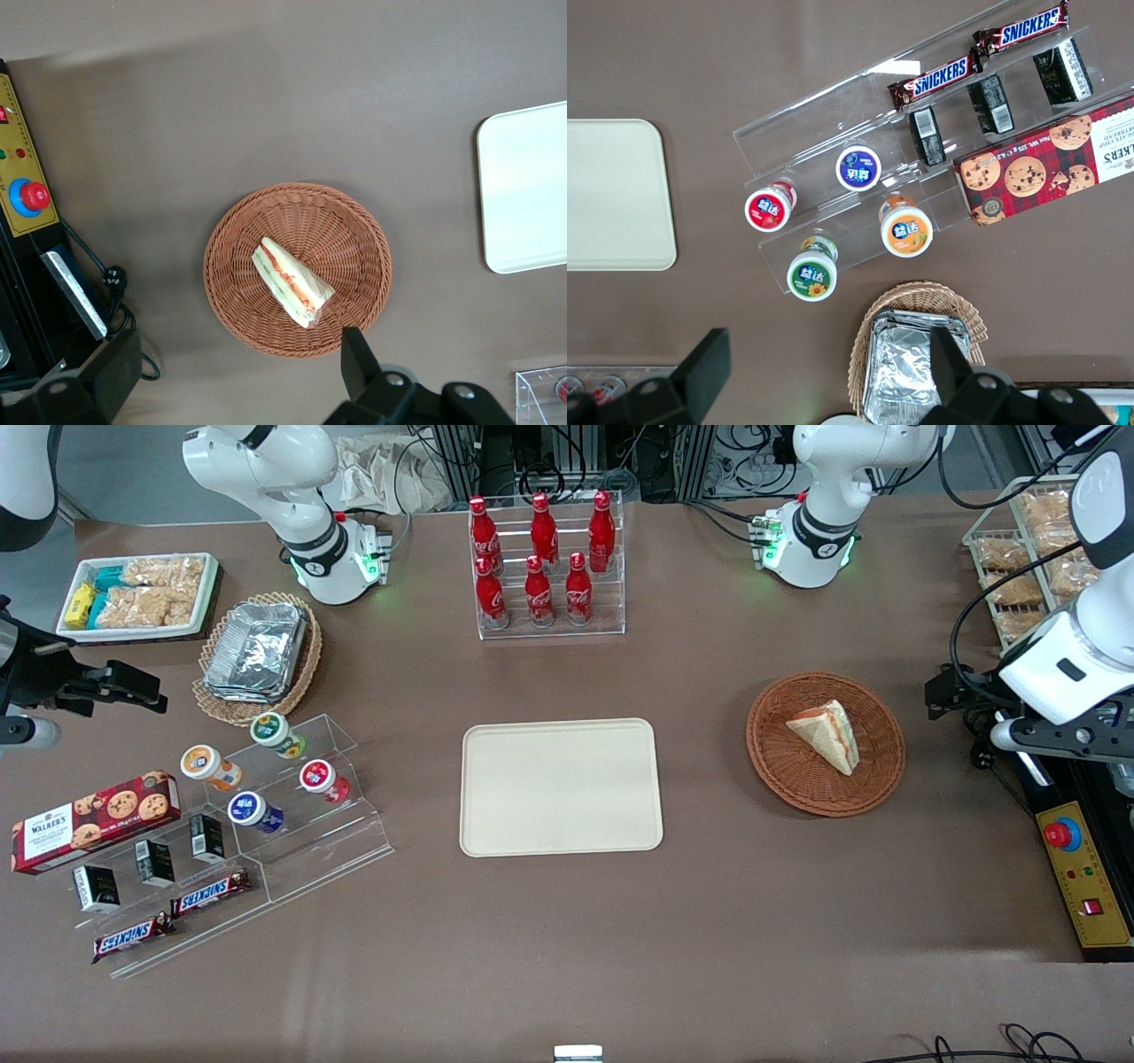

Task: Place sandwich from basket to tray
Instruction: 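Move the left gripper over the wrapped sandwich in the wicker basket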

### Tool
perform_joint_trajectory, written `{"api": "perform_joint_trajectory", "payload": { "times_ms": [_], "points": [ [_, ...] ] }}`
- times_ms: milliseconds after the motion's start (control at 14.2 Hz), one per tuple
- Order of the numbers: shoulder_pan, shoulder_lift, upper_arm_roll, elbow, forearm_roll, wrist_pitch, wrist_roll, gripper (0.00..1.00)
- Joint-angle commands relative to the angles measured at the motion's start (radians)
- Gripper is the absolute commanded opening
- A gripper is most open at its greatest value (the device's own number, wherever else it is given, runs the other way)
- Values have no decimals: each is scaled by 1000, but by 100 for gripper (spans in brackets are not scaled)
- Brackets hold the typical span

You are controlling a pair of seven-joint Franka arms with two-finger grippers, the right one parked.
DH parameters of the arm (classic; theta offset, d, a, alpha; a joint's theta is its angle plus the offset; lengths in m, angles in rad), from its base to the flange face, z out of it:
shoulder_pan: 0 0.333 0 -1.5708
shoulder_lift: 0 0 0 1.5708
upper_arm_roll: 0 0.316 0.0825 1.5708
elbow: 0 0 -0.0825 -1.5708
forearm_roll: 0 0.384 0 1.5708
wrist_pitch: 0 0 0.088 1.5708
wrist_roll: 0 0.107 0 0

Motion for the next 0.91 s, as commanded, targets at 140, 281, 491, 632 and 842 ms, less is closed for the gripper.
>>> {"api": "perform_joint_trajectory", "payload": {
  "times_ms": [140, 281, 491, 632, 842],
  "points": [
    [0, 22, 0, 34, -11, -32, -63, 100],
    [0, -1, -8, -12, -18, -41, -260, 100],
    [0, -145, -5, -244, -41, 41, -392, 99],
    [0, -275, -7, -486, -38, 228, -530, 99],
    [-2, -360, -8, -719, -37, 414, -680, 99]
  ]
}}
